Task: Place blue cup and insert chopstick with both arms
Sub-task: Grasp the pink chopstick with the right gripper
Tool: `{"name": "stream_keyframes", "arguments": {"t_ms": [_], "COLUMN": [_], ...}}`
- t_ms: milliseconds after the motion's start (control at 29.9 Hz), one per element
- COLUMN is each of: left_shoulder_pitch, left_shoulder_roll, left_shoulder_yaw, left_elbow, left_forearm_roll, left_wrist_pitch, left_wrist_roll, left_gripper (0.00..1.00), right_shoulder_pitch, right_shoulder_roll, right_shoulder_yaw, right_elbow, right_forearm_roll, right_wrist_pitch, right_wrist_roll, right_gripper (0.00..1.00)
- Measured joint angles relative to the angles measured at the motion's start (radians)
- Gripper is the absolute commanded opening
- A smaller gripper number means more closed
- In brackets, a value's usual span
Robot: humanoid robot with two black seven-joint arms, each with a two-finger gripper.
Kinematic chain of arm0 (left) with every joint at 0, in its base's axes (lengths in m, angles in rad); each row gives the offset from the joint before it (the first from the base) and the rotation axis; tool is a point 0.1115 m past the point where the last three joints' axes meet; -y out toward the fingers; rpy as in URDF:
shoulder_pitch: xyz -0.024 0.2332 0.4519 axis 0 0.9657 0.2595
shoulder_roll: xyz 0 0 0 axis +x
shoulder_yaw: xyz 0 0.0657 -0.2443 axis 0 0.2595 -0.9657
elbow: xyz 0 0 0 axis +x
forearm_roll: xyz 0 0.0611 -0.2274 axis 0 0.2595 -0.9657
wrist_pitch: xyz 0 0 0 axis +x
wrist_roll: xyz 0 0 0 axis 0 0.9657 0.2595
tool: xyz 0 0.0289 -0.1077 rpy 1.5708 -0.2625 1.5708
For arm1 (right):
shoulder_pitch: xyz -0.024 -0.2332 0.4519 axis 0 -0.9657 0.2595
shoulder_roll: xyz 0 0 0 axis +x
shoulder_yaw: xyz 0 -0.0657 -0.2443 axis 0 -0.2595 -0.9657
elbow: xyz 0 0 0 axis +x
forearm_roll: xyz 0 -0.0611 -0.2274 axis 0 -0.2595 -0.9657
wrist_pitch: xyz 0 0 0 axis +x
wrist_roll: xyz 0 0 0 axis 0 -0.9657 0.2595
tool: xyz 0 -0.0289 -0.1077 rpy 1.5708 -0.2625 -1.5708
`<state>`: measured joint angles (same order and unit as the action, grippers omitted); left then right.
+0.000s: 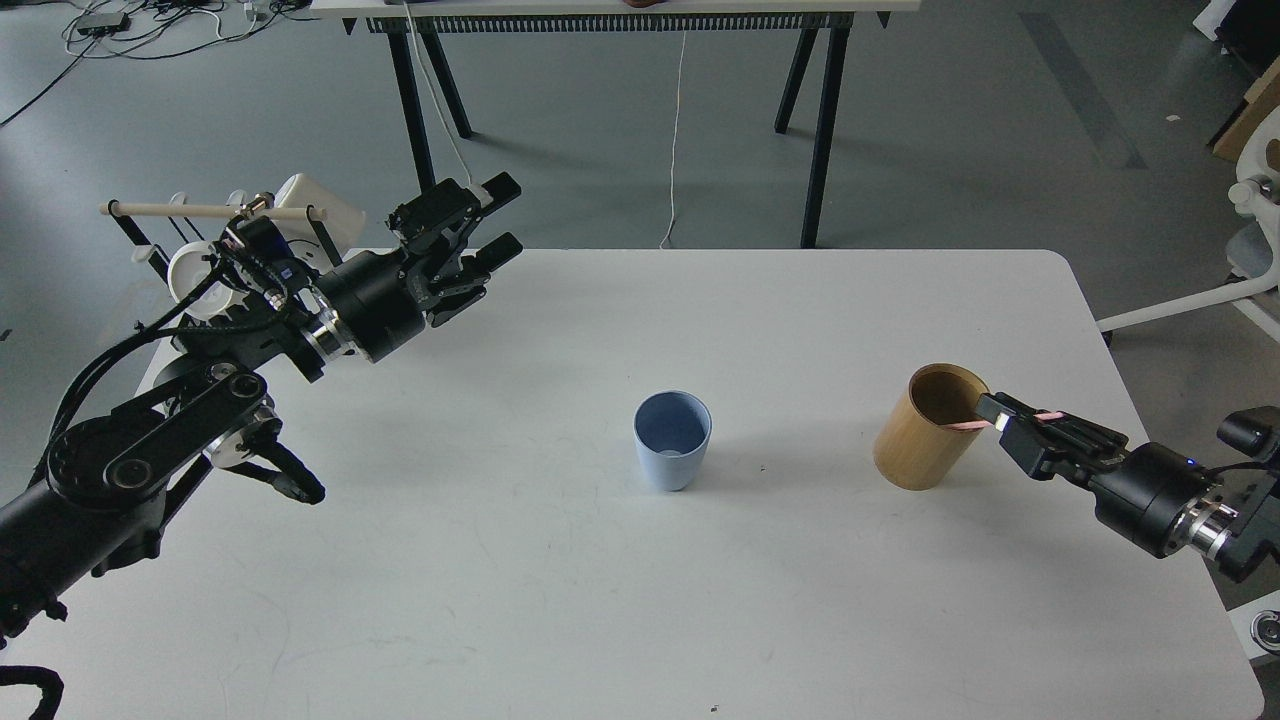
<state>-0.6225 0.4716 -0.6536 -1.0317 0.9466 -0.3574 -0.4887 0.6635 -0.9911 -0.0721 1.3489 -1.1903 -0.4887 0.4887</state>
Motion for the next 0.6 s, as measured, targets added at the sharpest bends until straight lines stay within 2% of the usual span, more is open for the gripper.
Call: {"name": "stream_keyframes", "arguments": {"t_ms": [368,602], "left_shoulder_pitch": [0.009,0.015], "left_shoulder_roll": [-0.001,-0.002], "left_shoulder_yaw": [0.000,0.000], "left_elbow": [0.001,0.001], "left_forearm_roll": [-0.001,-0.001], "left_wrist_pitch": [0.000,0.001], "left_wrist_roll": [0.000,0.000], "left_gripper": [0.91,0.91], "right_shoulder_pitch": [0.004,0.025], "right_shoulder_roll": [-0.009,-0.028], "right_shoulder_yaw": [0.011,0.023], "right_elbow": [-0.008,-0.014], "right_forearm_roll": [0.002,0.004], "right_wrist_pitch": [0.000,0.000], "right_wrist_roll": [0.000,0.000], "right_gripper": [0.17,0.12]}}
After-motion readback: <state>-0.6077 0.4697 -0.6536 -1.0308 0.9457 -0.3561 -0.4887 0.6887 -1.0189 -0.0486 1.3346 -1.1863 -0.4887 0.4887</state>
